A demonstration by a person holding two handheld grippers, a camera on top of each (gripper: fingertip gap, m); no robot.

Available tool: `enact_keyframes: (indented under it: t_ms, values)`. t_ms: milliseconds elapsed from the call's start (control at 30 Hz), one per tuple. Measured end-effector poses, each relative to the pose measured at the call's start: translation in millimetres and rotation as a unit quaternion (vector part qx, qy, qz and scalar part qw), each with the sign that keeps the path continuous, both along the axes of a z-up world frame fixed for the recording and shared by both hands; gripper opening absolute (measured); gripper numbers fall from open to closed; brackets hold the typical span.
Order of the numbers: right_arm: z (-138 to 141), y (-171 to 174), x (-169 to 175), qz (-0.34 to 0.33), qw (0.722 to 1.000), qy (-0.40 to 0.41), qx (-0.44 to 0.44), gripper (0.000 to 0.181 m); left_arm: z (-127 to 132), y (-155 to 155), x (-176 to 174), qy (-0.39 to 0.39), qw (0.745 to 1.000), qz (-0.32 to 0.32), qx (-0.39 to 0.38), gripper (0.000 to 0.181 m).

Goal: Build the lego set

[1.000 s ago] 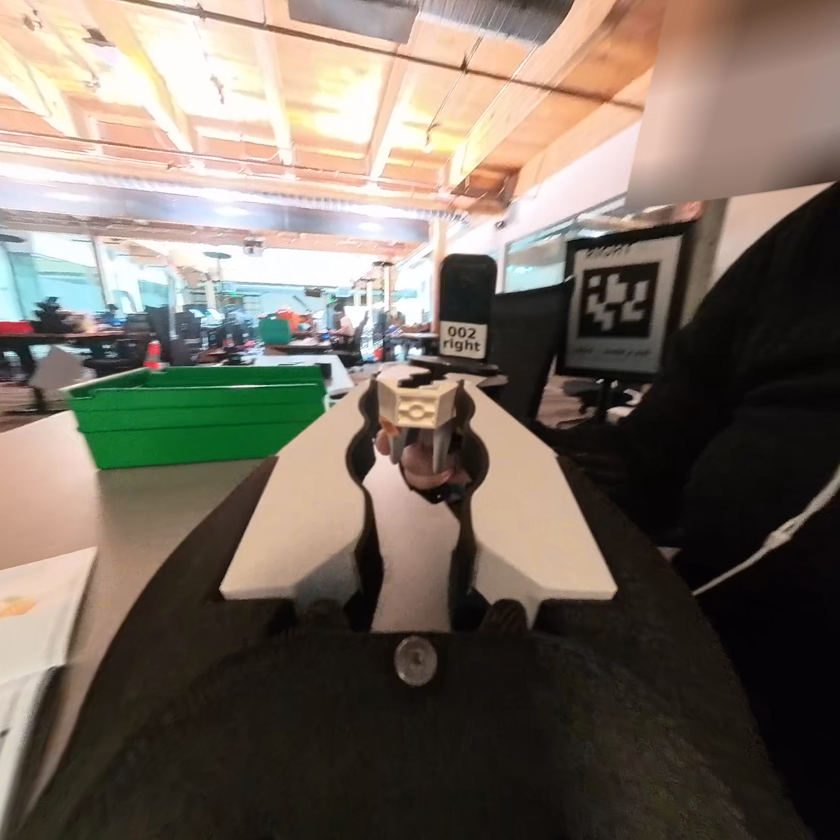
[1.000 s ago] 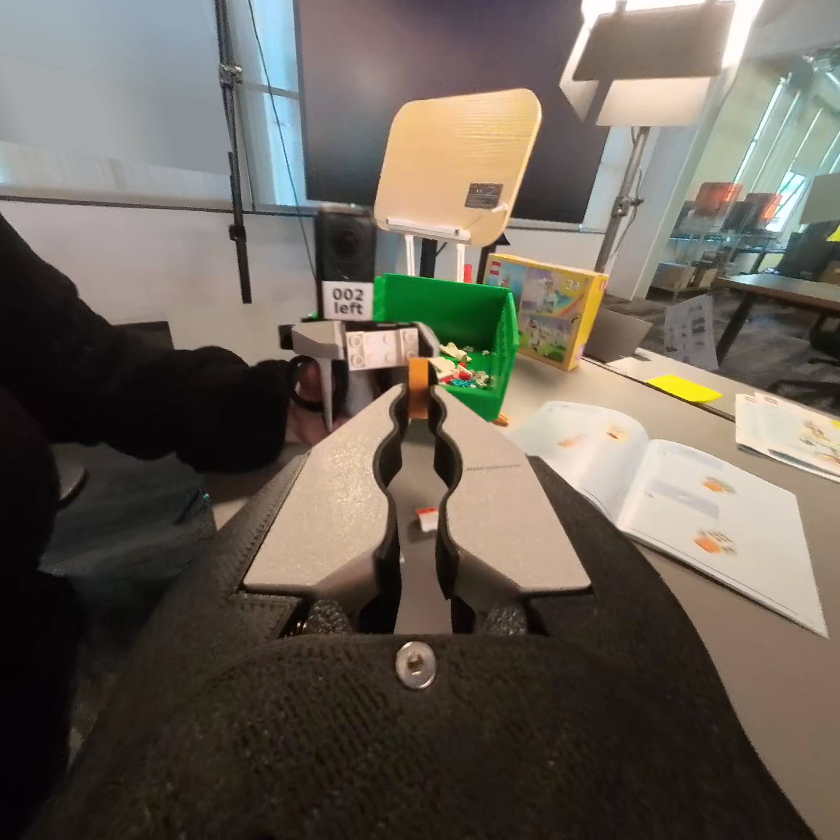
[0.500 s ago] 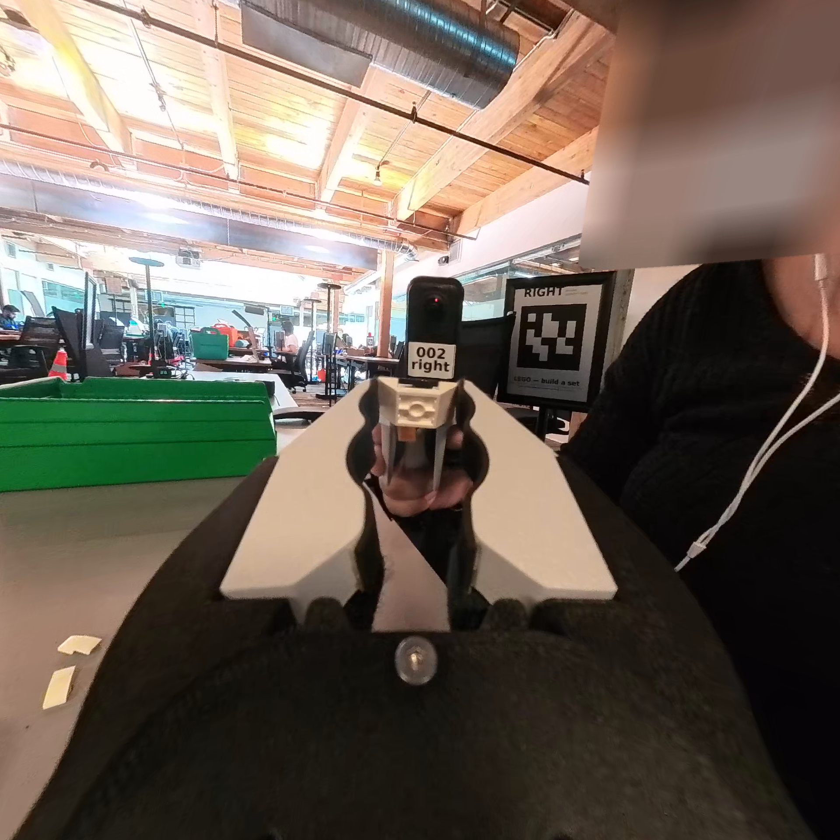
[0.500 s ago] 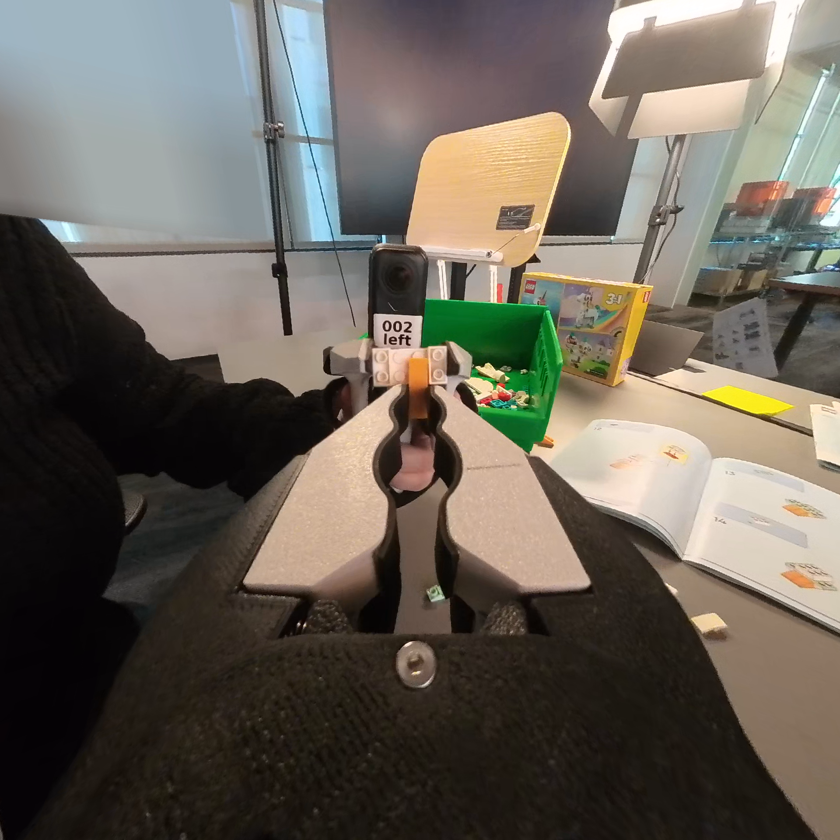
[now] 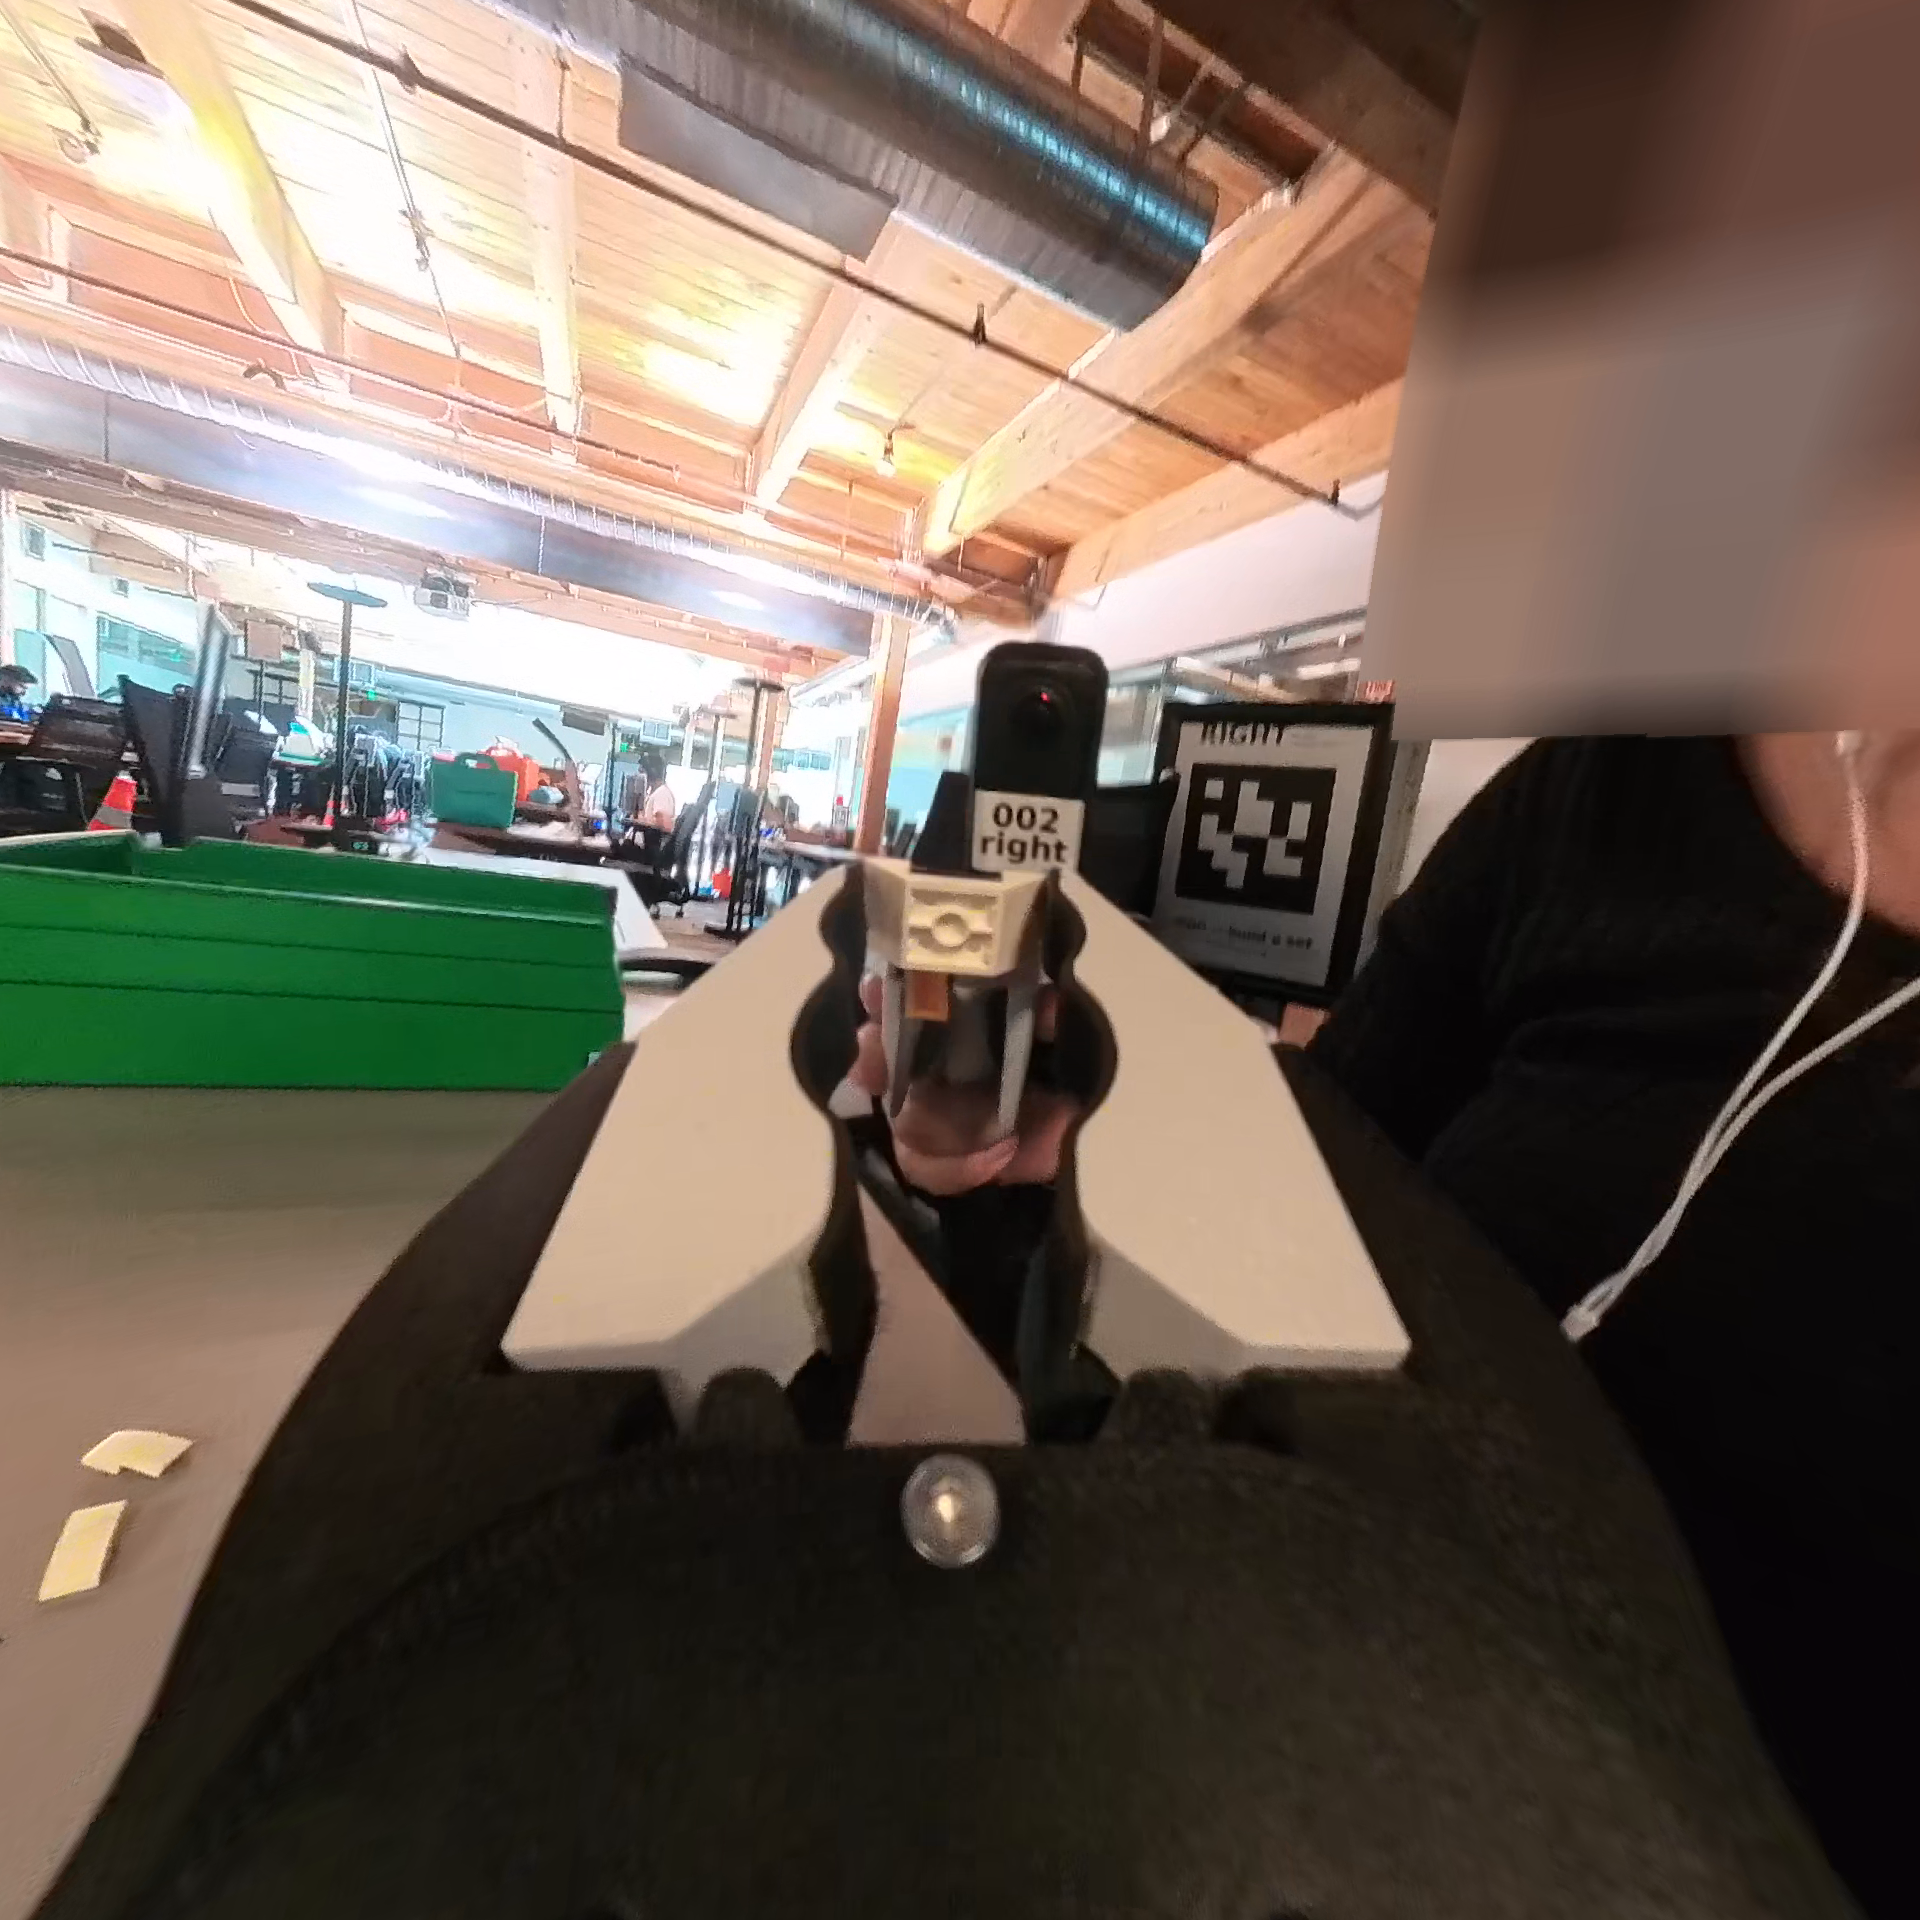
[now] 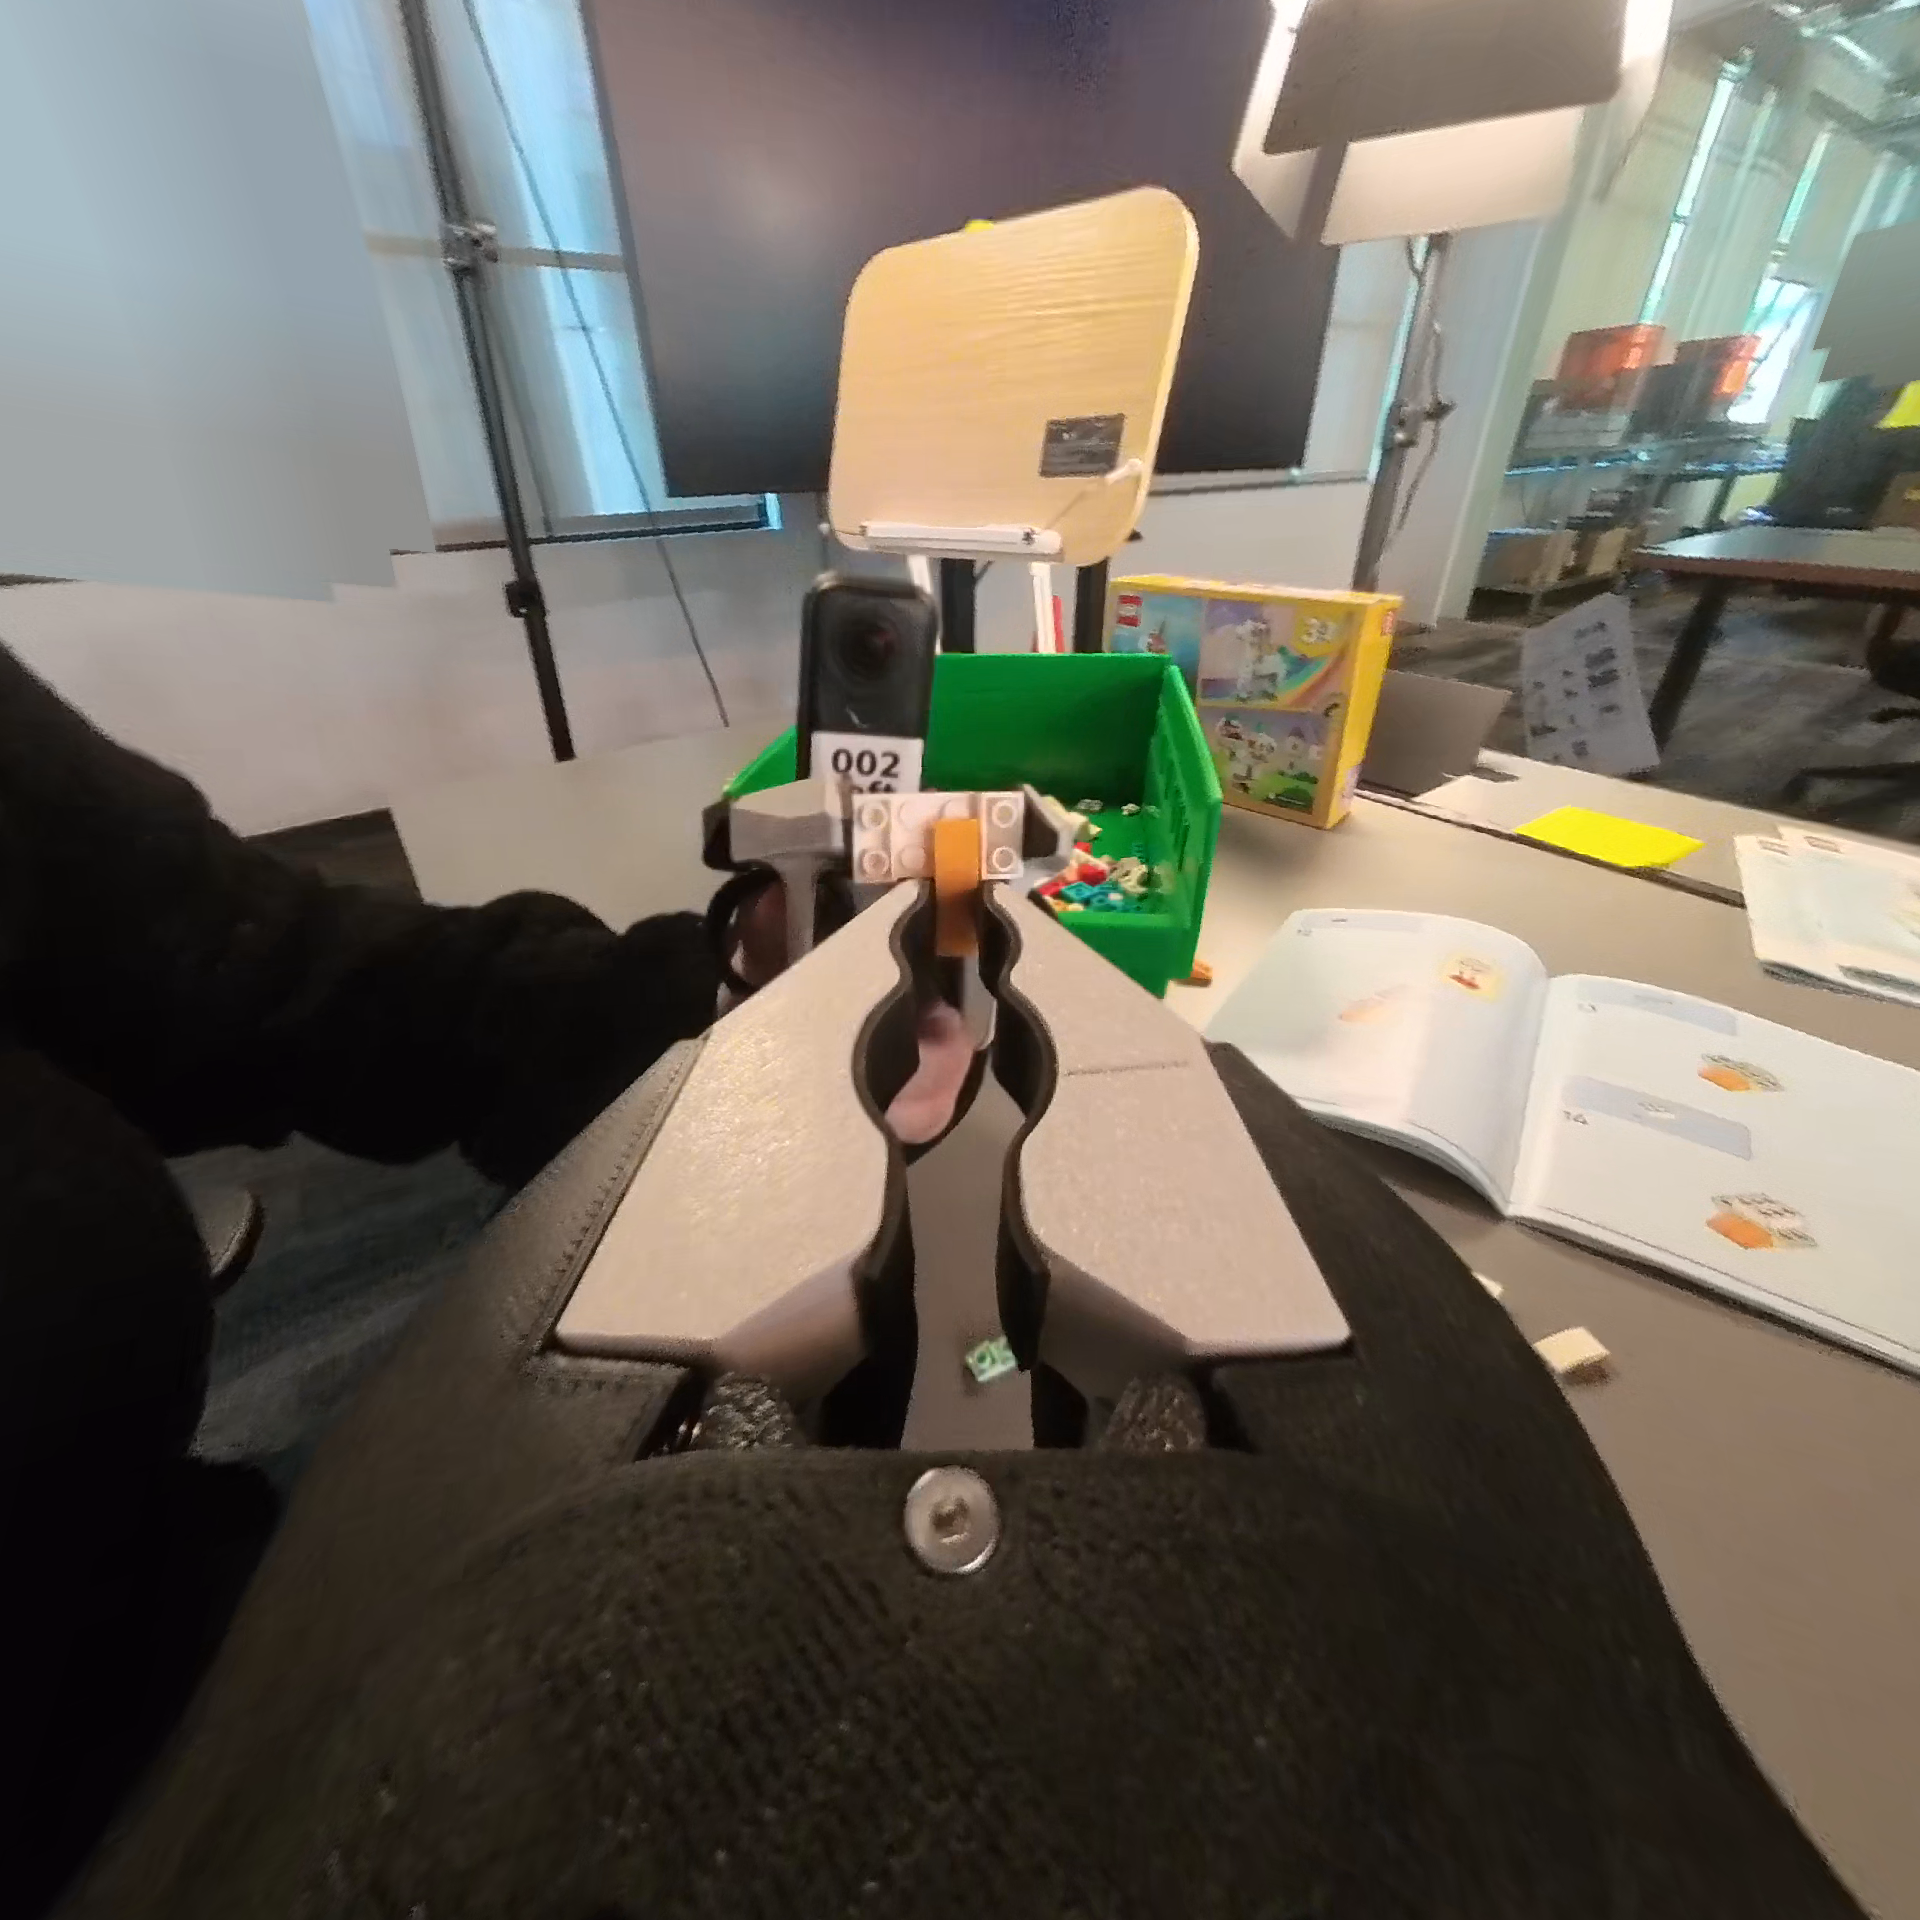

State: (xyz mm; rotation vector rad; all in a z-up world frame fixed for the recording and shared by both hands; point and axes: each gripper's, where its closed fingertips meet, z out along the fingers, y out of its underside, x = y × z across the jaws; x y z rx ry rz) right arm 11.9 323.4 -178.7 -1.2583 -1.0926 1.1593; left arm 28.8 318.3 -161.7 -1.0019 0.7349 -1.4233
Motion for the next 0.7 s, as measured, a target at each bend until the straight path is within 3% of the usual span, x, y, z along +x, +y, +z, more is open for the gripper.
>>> enact_keyframes:
  t_ms: [100,233,400,533,700]
  values:
    - [13,5,-6,-0.025,0.999,-0.027,-0.006,0.005,15,6,-9,-0.065,0.997,-0.006,-0.029,0.033]
    - [44,16,-14,0.000,0.994,-0.107,-0.024,0.005,52,16,-19,-0.172,0.985,0.004,-0.023,0.033]
    - [97,43,-23,0.023,0.968,-0.250,0.011,0.006,109,42,-34,-0.314,0.949,-0.015,-0.006,0.033]
    - [137,65,-37,0.009,0.950,-0.310,0.027,0.006,151,64,-51,-0.381,0.923,-0.044,0.005,0.033]
    - [162,76,-59,0.031,0.919,-0.393,-0.001,0.006,185,75,-77,-0.447,0.892,-0.055,0.033,0.033]
